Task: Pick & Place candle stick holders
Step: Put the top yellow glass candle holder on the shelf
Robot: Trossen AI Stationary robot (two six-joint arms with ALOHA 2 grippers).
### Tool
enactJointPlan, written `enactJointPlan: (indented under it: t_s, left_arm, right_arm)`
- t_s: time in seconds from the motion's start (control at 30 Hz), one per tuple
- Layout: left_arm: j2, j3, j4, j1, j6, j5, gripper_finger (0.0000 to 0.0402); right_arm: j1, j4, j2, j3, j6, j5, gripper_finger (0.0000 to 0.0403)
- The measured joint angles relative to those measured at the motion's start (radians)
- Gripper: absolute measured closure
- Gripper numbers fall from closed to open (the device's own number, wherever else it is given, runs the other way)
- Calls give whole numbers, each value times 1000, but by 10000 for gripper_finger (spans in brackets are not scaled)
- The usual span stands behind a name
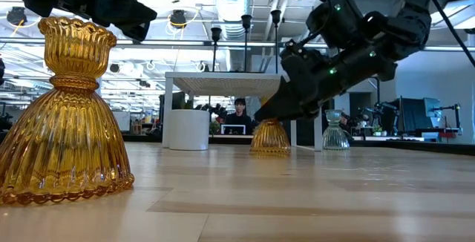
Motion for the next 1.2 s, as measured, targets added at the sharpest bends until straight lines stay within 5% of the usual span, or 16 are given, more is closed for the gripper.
enactJointPlan:
  t_s: [0.4,0.67,0.9,1.2]
  left_arm:
    - [0,0,0,0,0,0,394]
    - [0,0,0,0,0,0,394]
    - [0,0,0,0,0,0,394]
    - [0,0,0,0,0,0,394]
  right_arm:
    - [56,-125,-222,-1,21,3,284]
    - [57,-408,-430,91,20,5,284]
    - [-12,-618,-527,214,-70,6,282]
    - [-160,-684,-559,278,-166,6,282]
